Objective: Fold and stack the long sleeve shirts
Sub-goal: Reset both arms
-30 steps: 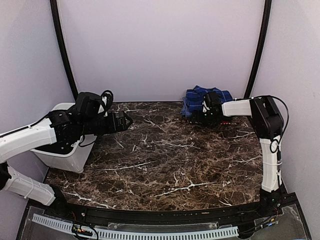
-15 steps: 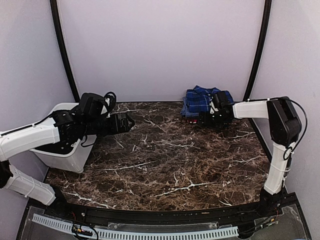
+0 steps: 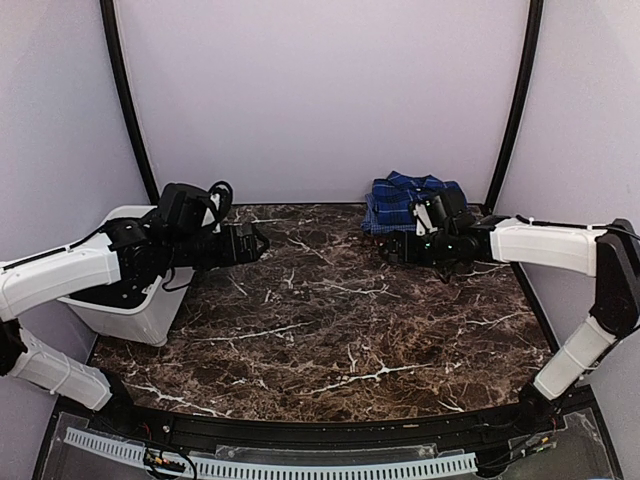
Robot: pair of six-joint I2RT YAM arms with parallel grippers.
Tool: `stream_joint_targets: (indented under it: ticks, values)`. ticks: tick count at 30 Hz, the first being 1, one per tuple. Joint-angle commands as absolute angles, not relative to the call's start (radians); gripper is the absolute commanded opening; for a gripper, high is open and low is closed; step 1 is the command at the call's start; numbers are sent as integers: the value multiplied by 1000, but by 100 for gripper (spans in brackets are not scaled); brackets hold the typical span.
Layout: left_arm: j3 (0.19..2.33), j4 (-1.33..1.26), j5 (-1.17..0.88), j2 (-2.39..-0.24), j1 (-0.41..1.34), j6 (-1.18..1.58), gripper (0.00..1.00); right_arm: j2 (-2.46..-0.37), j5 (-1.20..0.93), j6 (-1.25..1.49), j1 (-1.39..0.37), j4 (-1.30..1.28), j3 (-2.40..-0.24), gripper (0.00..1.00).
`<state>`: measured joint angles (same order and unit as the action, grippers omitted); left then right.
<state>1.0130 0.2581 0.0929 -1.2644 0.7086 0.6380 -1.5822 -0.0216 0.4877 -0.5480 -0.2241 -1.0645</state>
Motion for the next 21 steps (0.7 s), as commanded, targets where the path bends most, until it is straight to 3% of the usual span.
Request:
stream_joint_targets:
  ticks: [1, 21]
  values:
    - [1034, 255, 94, -1268, 703, 614, 99, -1470, 24, 514, -590, -186, -1016, 99]
    - [978, 215, 139, -1193, 702, 580, 99, -966, 92, 401, -617, -149, -837, 99]
